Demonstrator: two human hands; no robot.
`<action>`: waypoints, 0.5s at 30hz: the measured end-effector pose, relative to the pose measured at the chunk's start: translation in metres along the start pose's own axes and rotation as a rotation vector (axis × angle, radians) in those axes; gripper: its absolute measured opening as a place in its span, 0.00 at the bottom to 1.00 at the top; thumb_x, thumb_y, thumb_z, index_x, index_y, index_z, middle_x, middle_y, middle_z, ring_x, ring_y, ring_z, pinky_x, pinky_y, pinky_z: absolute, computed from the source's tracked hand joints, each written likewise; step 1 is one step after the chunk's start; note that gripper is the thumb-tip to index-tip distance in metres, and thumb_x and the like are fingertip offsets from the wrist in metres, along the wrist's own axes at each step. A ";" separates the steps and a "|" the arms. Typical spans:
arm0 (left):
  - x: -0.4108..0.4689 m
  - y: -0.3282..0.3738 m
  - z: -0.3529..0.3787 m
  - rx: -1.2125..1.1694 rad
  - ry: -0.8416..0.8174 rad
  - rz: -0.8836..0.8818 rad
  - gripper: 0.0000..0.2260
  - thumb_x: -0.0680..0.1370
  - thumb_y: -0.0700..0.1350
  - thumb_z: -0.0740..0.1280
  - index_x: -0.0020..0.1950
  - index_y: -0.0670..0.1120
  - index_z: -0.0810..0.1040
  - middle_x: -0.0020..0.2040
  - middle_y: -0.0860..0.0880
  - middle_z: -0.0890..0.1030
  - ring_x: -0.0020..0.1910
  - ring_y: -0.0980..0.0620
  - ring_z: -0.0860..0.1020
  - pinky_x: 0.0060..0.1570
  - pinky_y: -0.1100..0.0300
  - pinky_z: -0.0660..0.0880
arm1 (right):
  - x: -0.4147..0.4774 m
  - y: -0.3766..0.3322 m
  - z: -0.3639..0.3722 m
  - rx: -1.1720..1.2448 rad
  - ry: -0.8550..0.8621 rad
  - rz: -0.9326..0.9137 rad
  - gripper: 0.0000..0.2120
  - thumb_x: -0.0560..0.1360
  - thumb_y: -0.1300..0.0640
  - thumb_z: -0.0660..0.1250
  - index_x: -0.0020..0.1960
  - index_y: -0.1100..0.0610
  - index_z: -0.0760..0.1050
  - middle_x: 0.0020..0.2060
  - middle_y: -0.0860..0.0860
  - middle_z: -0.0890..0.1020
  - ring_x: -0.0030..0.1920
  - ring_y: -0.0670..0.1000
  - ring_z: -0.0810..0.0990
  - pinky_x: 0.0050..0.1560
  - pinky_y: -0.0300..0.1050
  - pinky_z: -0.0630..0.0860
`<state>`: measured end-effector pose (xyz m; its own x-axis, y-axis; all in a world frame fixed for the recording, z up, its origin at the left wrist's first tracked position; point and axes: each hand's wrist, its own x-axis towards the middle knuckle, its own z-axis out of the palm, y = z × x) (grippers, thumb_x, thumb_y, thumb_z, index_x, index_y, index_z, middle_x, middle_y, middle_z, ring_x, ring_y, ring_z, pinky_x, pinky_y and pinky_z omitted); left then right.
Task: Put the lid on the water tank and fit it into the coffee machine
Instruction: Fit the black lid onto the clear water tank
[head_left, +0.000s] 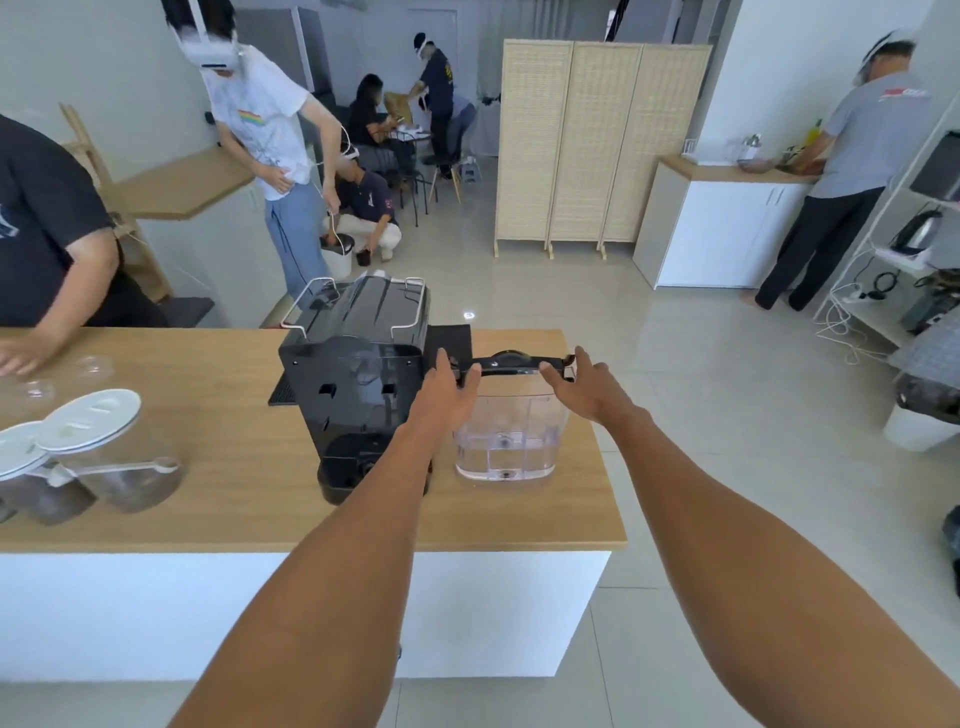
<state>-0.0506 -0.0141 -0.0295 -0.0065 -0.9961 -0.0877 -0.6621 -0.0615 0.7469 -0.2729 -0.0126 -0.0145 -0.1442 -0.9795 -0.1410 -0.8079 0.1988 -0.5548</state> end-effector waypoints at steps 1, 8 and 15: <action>0.002 0.003 0.001 -0.032 0.007 -0.023 0.37 0.84 0.61 0.55 0.84 0.44 0.43 0.82 0.40 0.60 0.79 0.40 0.63 0.75 0.45 0.63 | 0.002 0.001 0.000 0.004 0.004 0.005 0.44 0.77 0.29 0.54 0.82 0.54 0.48 0.75 0.64 0.62 0.75 0.64 0.65 0.71 0.61 0.66; 0.019 0.007 0.008 -0.150 0.141 -0.135 0.35 0.82 0.62 0.58 0.83 0.46 0.53 0.80 0.43 0.66 0.78 0.39 0.66 0.75 0.42 0.66 | 0.017 0.004 0.009 0.075 0.009 0.025 0.46 0.76 0.28 0.55 0.82 0.55 0.49 0.76 0.62 0.63 0.74 0.64 0.66 0.70 0.60 0.66; 0.021 0.008 0.024 -0.172 0.188 -0.178 0.35 0.83 0.60 0.60 0.83 0.43 0.55 0.79 0.42 0.67 0.78 0.40 0.65 0.73 0.45 0.66 | 0.029 0.006 0.016 0.182 0.061 0.007 0.38 0.75 0.29 0.59 0.71 0.57 0.66 0.61 0.58 0.76 0.61 0.61 0.77 0.60 0.55 0.74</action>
<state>-0.0739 -0.0340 -0.0416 0.2475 -0.9619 -0.1158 -0.5036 -0.2298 0.8328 -0.2728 -0.0393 -0.0352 -0.1883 -0.9771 -0.0990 -0.6907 0.2035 -0.6940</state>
